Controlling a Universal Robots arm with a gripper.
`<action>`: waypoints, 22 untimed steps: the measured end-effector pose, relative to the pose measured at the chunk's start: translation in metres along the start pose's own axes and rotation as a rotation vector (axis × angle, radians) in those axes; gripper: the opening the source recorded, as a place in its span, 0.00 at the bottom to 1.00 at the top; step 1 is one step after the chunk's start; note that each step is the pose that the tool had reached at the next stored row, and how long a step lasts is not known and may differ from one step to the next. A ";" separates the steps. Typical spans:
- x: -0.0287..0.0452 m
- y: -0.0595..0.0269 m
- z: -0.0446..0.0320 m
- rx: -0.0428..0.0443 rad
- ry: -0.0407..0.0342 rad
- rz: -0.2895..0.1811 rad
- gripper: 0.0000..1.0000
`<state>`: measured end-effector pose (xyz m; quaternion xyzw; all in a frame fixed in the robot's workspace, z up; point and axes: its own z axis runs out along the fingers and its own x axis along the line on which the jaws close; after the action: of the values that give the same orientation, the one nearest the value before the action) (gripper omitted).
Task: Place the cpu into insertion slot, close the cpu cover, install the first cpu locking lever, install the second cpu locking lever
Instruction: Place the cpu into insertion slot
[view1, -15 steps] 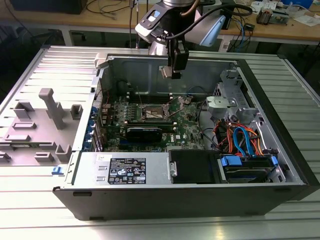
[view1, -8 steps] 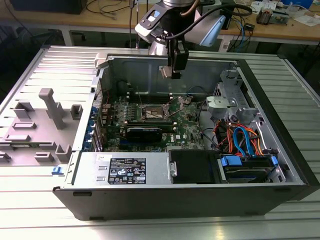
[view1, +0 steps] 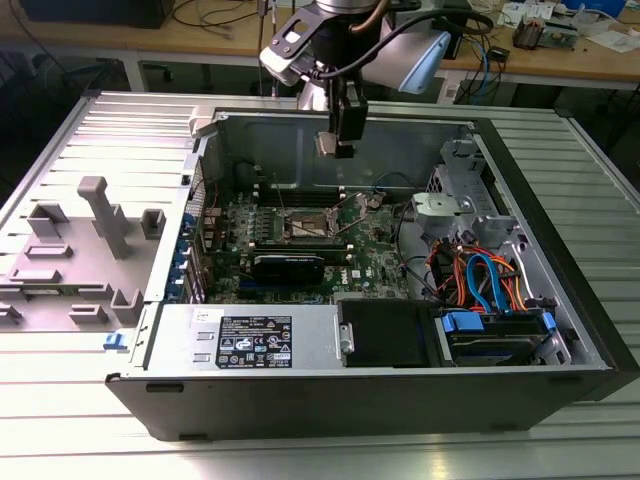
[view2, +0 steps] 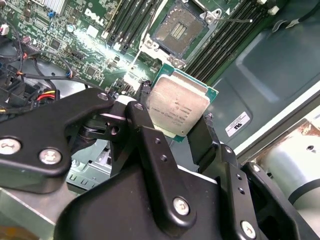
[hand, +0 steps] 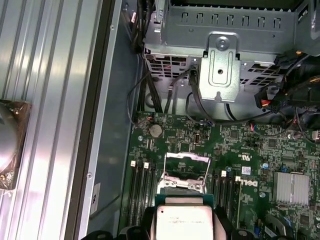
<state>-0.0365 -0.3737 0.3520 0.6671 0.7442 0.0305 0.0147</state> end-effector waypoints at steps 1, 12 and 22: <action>0.0000 0.0000 0.0000 0.0001 0.0000 0.000 0.54; 0.0001 -0.0008 -0.0001 0.0000 -0.0001 0.001 0.54; 0.0006 -0.0060 -0.0001 -0.0007 -0.0022 0.034 0.54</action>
<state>-0.0424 -0.3737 0.3518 0.6797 0.7327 0.0303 0.0153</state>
